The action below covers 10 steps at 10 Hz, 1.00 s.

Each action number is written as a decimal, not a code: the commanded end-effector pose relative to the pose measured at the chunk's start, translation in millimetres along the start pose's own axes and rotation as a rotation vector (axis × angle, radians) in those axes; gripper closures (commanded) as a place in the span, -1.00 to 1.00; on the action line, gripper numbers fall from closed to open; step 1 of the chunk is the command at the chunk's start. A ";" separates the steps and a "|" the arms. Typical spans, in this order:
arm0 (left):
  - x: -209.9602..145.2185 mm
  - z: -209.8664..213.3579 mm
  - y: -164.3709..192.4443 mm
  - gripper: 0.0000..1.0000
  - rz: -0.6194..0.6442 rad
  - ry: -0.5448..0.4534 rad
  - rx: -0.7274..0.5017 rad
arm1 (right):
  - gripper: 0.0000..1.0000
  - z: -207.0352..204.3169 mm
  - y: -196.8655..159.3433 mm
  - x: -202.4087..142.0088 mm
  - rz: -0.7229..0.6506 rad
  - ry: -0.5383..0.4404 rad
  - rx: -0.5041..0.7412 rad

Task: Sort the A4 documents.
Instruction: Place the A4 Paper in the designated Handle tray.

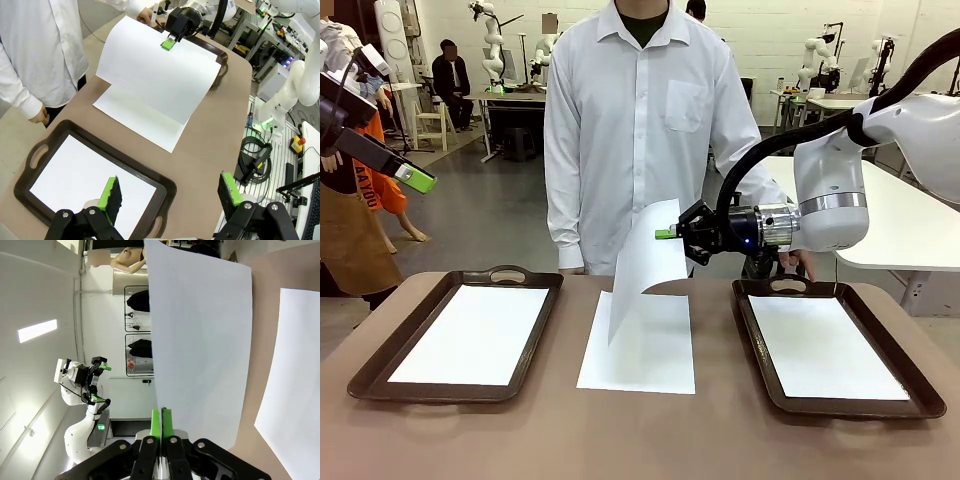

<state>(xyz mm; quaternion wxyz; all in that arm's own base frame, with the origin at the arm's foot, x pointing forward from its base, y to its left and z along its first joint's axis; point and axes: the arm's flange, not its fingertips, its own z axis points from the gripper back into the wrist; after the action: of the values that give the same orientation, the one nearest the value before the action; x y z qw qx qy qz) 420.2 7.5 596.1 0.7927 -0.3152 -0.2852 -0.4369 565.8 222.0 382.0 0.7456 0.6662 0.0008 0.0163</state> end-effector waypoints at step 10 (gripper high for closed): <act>0.1 0.6 -1.1 -1.00 -0.004 0.003 0.001 | 0.98 209.8 20.0 -37.9 -0.073 0.143 -0.187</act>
<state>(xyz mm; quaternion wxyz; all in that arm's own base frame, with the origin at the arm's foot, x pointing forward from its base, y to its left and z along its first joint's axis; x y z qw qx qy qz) 420.2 7.8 596.1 0.7928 -0.3152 -0.2853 -0.4366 527.7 18.2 418.7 0.7962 0.6003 0.0595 0.0472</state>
